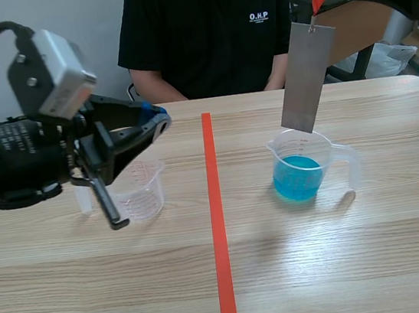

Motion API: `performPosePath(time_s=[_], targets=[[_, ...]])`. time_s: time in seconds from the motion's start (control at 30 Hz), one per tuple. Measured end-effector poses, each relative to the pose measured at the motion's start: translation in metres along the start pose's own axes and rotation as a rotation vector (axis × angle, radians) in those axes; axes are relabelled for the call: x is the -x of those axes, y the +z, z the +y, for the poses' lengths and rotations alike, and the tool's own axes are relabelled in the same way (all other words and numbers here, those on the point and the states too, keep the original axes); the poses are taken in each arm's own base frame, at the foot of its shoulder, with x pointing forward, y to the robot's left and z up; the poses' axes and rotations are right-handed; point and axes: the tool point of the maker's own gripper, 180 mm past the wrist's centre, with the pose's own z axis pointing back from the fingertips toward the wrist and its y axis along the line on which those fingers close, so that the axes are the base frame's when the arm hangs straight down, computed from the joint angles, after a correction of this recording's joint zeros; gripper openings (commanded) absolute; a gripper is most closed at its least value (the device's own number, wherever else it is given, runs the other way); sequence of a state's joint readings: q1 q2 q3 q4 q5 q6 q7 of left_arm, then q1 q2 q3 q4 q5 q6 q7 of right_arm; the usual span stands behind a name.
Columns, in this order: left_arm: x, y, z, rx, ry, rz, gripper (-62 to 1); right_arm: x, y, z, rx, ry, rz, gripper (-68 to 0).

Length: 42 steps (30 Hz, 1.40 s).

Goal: Do the redox reaction experiment.
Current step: 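Point at the plate with the left hand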

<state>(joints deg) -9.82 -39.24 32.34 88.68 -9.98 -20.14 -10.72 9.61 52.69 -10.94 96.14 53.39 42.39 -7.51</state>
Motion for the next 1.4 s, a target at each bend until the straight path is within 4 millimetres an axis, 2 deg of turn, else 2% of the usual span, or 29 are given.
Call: performPosePath(time_s=[0.23, 0.5, 0.77, 1.07, 1.23, 1.4], targets=[[0.028, -0.046, -0.011, 0.015, 0.014, 0.041, -56.2, 0.0, 0.0, 0.0, 0.0, 0.0, 0.0, -66.0], [0.054, -0.085, -0.01, 0.013, 0.026, 0.092, -56.2, 0.0, 0.0, 0.0, 0.0, 0.0, 0.0, -66.0], [0.05, -0.112, -0.005, 0.0, 0.035, 0.079, -56.2, 0.0, 0.0, 0.0, 0.0, 0.0, 0.0, -66.0], [0.042, -0.143, -0.034, 0.06, 0.017, 0.053, -56.2, 0.0, 0.0, 0.0, 0.0, 0.0, 0.0, -66.0], [0.045, -0.152, -0.036, 0.03, 0.005, 0.067, -56.2, 0.0, 0.0, 0.0, 0.0, 0.0, 0.0, -66.0], [0.049, -0.152, -0.032, 0.005, 0.005, 0.076, -56.2, 0.0, 0.0, 0.0, 0.0, 0.0, 0.0, -66.0]])
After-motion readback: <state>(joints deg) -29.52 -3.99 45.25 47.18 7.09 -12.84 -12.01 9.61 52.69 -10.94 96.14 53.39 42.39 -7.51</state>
